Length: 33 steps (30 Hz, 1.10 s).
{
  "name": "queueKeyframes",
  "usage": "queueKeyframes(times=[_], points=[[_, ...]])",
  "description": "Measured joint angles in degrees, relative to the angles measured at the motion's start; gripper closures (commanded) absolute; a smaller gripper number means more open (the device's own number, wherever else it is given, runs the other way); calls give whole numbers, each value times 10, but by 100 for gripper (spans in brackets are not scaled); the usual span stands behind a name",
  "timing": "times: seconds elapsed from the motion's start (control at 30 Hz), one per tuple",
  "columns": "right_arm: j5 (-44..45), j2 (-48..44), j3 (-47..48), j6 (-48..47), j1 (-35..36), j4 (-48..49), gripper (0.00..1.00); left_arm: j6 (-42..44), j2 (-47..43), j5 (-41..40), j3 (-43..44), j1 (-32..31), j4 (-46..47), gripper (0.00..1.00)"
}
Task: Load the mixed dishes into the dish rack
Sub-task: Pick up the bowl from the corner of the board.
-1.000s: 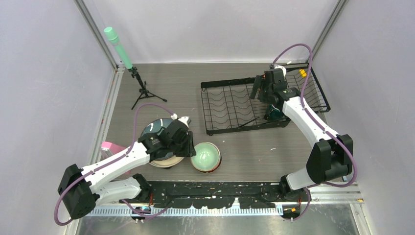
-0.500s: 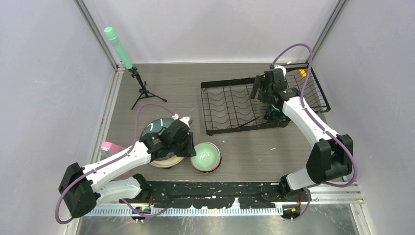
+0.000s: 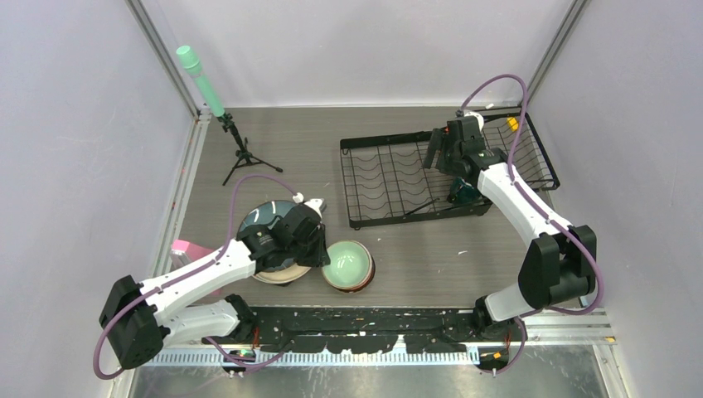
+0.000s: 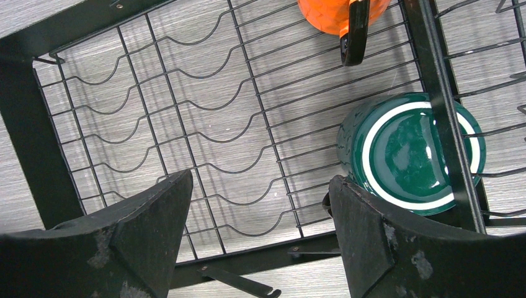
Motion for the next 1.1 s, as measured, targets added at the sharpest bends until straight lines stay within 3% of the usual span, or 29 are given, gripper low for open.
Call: queueKeyframes(times=[1.1], points=[[0, 2, 0, 0, 0, 0, 14, 30, -30, 19, 1, 0, -1, 100]])
